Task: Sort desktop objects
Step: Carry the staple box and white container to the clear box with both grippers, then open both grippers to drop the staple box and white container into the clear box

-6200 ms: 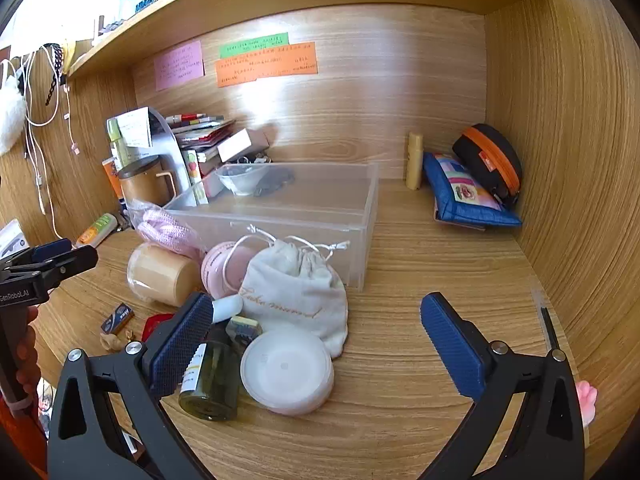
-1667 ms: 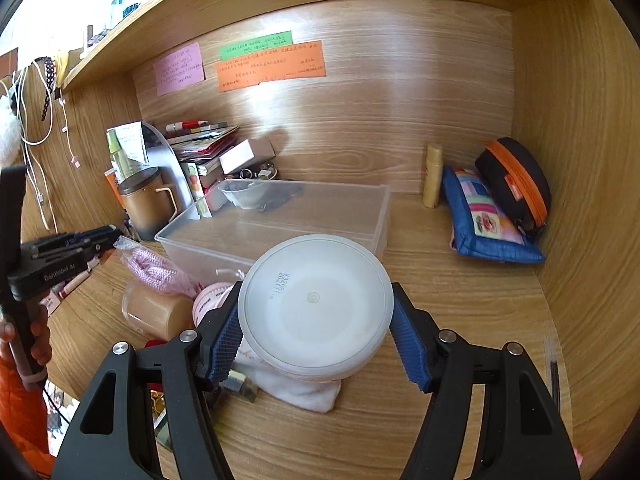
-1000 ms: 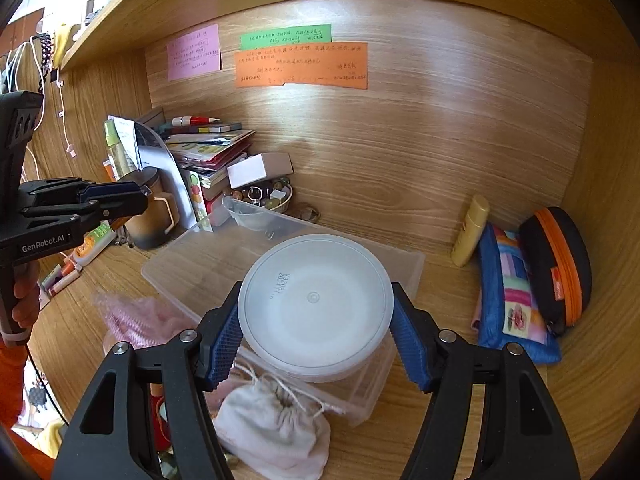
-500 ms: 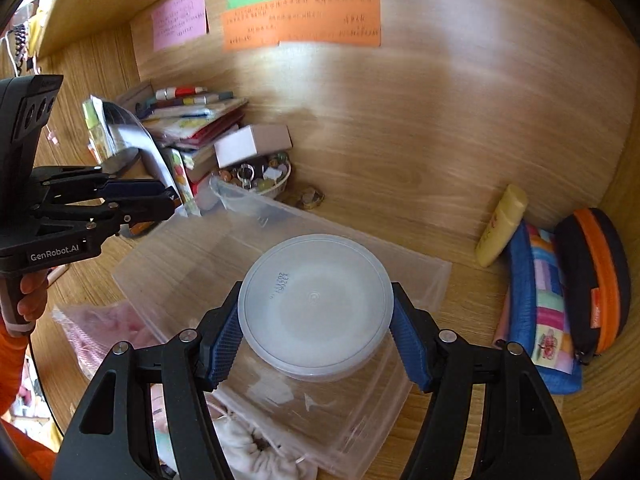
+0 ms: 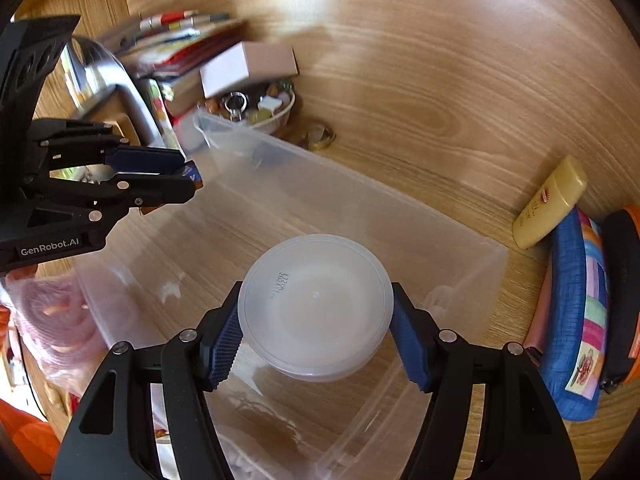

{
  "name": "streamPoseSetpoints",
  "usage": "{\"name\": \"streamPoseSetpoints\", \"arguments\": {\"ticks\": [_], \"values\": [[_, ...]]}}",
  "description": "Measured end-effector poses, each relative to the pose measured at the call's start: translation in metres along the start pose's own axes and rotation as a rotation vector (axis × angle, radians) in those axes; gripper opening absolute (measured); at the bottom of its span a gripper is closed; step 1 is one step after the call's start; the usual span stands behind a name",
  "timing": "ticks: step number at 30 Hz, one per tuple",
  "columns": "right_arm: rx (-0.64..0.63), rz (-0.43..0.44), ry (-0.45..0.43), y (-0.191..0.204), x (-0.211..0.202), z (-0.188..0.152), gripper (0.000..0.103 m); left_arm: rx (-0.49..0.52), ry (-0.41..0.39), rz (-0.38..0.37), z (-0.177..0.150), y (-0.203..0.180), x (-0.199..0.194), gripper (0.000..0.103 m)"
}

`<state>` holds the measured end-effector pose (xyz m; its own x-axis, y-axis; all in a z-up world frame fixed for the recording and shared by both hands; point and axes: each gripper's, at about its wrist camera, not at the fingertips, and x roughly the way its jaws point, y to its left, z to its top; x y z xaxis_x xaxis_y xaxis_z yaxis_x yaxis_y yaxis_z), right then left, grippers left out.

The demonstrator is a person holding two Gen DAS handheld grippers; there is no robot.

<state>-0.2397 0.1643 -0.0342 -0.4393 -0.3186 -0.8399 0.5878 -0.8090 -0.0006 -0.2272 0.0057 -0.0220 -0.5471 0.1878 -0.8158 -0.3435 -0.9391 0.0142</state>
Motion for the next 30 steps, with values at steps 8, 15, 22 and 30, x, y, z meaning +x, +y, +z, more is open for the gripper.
{"name": "streamPoseSetpoints", "arguments": {"ticks": [8,15,22,30], "values": [[-0.045,-0.035,0.064,0.006,0.008,0.002,0.064,0.026,0.047,-0.031,0.000,-0.008,0.016,0.026],[-0.083,-0.073,0.140,0.011,0.015,0.004,0.064,0.055,0.090,-0.019,0.000,-0.011,0.029,0.026],[-0.090,-0.119,0.191,0.016,0.022,0.006,0.066,0.059,0.091,-0.019,0.000,-0.011,0.030,0.026],[-0.082,-0.135,0.215,0.021,0.026,0.008,0.068,0.075,0.076,-0.019,0.002,-0.012,0.021,0.034]]}}
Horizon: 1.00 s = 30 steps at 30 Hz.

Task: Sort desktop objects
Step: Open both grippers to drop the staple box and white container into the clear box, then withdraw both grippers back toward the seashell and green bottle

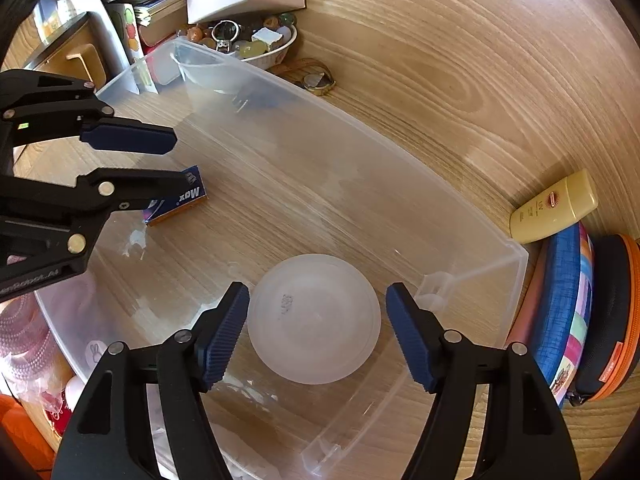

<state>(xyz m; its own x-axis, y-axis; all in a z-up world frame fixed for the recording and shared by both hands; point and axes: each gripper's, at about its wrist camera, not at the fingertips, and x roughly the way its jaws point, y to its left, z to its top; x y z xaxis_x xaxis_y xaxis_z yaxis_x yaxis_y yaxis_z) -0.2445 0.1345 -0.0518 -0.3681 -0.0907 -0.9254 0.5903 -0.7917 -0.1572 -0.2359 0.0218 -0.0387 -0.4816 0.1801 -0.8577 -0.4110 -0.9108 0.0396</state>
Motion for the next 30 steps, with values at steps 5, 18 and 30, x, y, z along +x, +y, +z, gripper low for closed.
{"name": "streamPoseSetpoints", "arguments": {"ticks": [5,18,30], "values": [[0.007,0.011,-0.005,0.006,-0.005,-0.002,0.068,0.007,-0.042,0.012,-0.004,-0.002,-0.012,0.050],[0.027,-0.093,-0.087,0.003,-0.039,-0.003,0.074,-0.026,-0.099,0.029,-0.011,0.004,-0.044,0.070],[0.070,-0.117,-0.180,-0.010,-0.090,-0.031,0.074,-0.070,-0.185,0.058,-0.021,-0.003,-0.087,0.089]]}}
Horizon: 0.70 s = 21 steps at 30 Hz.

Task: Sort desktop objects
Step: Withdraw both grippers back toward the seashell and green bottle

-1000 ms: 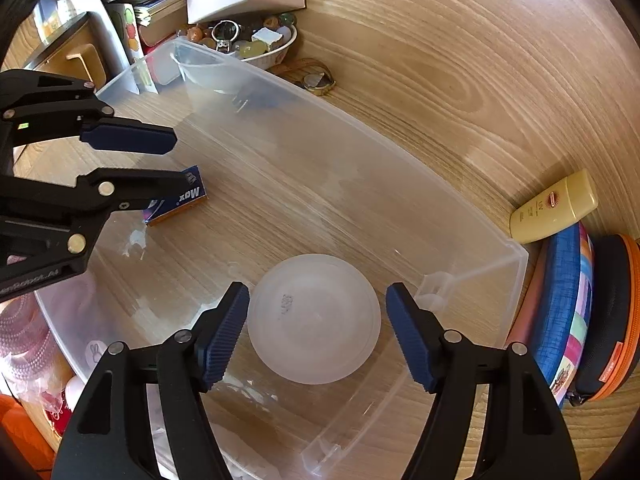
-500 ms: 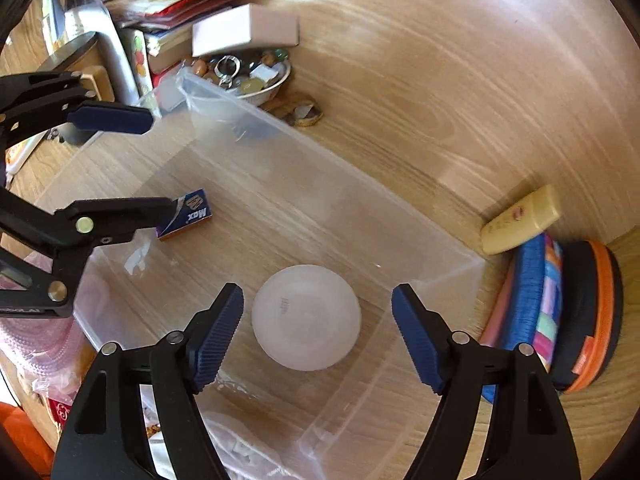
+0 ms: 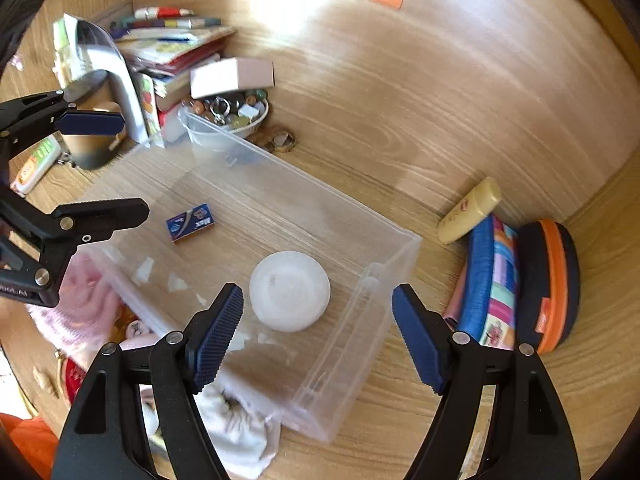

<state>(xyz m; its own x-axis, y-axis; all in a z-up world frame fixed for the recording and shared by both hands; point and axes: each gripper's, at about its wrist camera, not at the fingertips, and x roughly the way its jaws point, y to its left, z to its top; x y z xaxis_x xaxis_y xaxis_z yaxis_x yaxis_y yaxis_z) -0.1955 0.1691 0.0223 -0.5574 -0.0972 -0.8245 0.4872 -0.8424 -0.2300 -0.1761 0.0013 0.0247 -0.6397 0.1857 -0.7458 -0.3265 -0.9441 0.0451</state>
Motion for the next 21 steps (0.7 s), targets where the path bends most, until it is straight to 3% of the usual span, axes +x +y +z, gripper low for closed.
{"name": "streamPoseSetpoints", "arguments": {"ticks": [5,8,16,21], "values": [[0.013,-0.016,-0.070,0.003,-0.030,-0.016,0.078,-0.021,-0.023,0.023,-0.008,-0.004,-0.023,0.089],[0.019,-0.026,-0.114,0.007,-0.045,-0.023,0.079,-0.036,-0.042,0.014,-0.015,-0.006,-0.035,0.095],[0.082,0.028,-0.213,0.018,-0.076,-0.057,0.086,-0.041,-0.087,0.050,-0.036,-0.017,-0.062,0.097],[0.138,0.062,-0.220,0.020,-0.076,-0.075,0.086,-0.053,-0.090,0.098,-0.056,-0.022,-0.070,0.097]]}}
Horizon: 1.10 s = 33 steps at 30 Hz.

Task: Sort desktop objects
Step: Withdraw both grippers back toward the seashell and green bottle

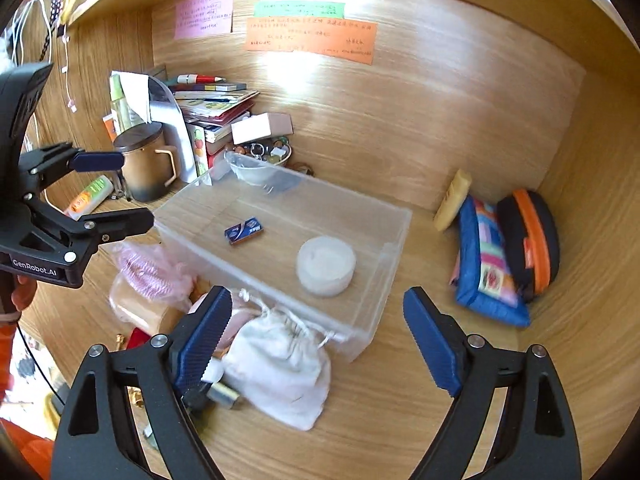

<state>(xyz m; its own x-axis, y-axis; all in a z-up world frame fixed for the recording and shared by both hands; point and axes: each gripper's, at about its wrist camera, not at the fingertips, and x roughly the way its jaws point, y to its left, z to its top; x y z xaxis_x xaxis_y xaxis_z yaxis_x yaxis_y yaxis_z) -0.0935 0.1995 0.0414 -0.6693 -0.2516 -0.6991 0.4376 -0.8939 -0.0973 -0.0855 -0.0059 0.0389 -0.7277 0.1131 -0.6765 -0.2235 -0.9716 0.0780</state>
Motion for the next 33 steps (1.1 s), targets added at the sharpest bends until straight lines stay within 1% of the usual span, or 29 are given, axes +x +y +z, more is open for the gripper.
{"name": "streamPoseSetpoints", "arguments": {"ticks": [1,2,4,7,9,12,17,19,22,25,26,33], "values": [[0.027,-0.002,-0.011,0.001,-0.003,-0.009,0.086,-0.005,0.002,0.003,-0.004,0.000,-0.002,0.097],[0.027,-0.002,-0.011,0.001,-0.003,-0.009,0.086,-0.006,0.004,0.006,-0.009,0.000,-0.004,0.097],[0.060,-0.024,-0.051,0.002,-0.014,-0.025,0.086,-0.005,0.003,0.026,-0.018,-0.001,-0.008,0.097],[0.059,-0.037,-0.061,0.006,-0.019,-0.034,0.090,0.000,-0.003,0.054,-0.032,-0.003,-0.017,0.097],[0.055,-0.051,-0.068,0.010,-0.025,-0.044,0.092,-0.014,-0.004,0.055,-0.041,-0.004,-0.021,0.097],[0.048,-0.040,-0.063,0.017,-0.029,-0.059,0.093,-0.043,-0.013,0.043,-0.056,-0.007,-0.027,0.097],[0.073,0.032,-0.031,0.029,-0.026,-0.080,0.093,-0.069,0.007,0.034,-0.079,-0.014,-0.030,0.098],[0.085,0.044,-0.023,0.039,-0.020,-0.091,0.093,-0.077,0.013,0.031,-0.087,-0.017,-0.030,0.098],[0.091,0.050,-0.016,0.045,-0.017,-0.096,0.093,-0.081,0.024,0.032,-0.101,-0.021,-0.031,0.098],[0.101,0.073,0.002,0.056,-0.009,-0.105,0.093,-0.083,0.041,0.040,-0.114,-0.025,-0.030,0.098],[0.118,0.098,0.007,0.061,-0.004,-0.109,0.093,-0.087,0.051,0.042,-0.118,-0.025,-0.029,0.098],[0.186,0.148,0.001,0.074,0.006,-0.120,0.093,-0.134,0.084,0.046,-0.142,-0.023,-0.027,0.098]]}}
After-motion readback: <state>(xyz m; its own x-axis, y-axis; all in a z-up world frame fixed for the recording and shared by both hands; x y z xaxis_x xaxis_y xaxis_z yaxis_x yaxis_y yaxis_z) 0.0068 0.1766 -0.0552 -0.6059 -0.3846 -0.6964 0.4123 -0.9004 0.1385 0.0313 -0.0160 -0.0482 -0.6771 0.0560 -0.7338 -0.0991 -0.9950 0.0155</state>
